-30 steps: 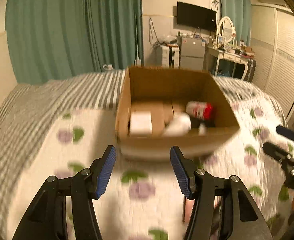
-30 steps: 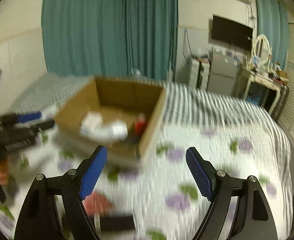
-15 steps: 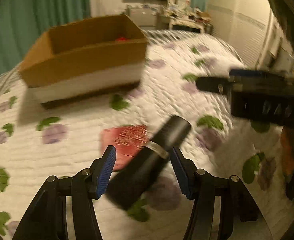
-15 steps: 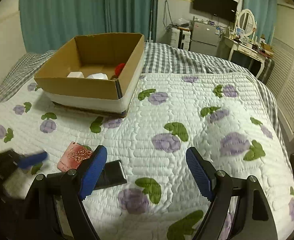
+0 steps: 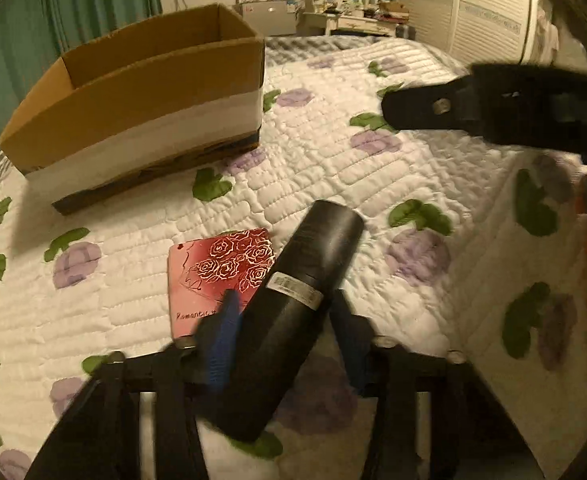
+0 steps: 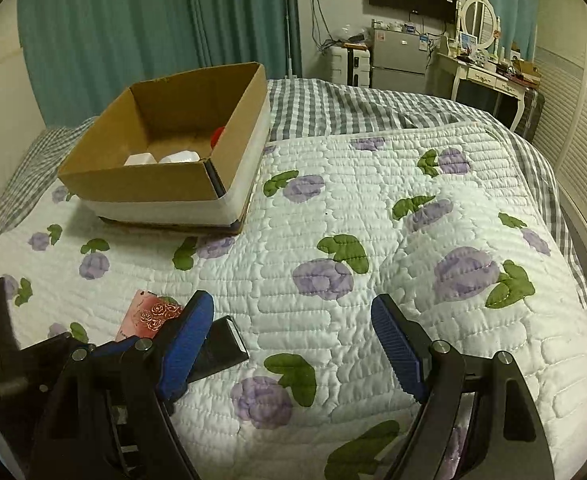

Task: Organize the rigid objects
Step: 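Grasp the black cylinder with the left tool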

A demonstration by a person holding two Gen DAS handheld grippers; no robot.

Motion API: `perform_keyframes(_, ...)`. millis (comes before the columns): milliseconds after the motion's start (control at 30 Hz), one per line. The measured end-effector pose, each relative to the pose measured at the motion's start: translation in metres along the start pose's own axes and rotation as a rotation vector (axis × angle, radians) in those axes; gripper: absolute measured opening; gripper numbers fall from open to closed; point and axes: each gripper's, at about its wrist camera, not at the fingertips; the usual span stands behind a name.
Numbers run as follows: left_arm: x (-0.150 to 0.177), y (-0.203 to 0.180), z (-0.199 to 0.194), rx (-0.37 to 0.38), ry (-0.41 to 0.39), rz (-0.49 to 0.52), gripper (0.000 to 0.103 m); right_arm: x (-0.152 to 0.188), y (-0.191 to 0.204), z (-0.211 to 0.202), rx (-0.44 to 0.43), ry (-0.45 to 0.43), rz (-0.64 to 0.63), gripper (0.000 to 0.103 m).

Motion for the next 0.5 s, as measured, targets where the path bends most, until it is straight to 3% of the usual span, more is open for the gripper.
perform_keyframes(33,-0.001,0.001,-0.007,0.006,-0.011,-0.001,0.001,-0.001,0.000,-0.001,-0.002,-0.005,0.000,0.081)
perform_keyframes(200,0.001,0.012,-0.009,0.041,0.014,-0.044,0.002,-0.001,0.003,0.001,0.010,-0.005,-0.010,0.081)
perform_keyframes(333,-0.003,0.005,-0.005,0.025,0.002,-0.005,0.007,0.000,0.005,0.002,0.019,-0.005,-0.017,0.081)
perform_keyframes(367,-0.004,0.001,-0.003,0.017,-0.003,0.013,0.015,0.000,0.005,0.002,0.019,-0.004,-0.016,0.081)
perform_keyframes(400,-0.005,-0.002,0.000,0.004,-0.001,0.031,0.042,0.000,0.005,0.003,0.019,-0.003,-0.015,0.081)
perform_keyframes(433,-0.006,-0.004,0.008,-0.010,0.018,0.044,0.057,0.000,0.004,0.003,0.017,-0.003,-0.014,0.081)
perform_keyframes(500,-0.004,-0.006,0.027,-0.022,0.087,0.059,0.062,0.000,0.003,0.002,0.012,-0.004,-0.009,0.081)
Point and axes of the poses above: each gripper's, at about its wrist camera, not at the fingertips, and z roughly the way its jaws point, y to its left, x to its underside, and after that the axes turned 8 degrees about -y, right-handed
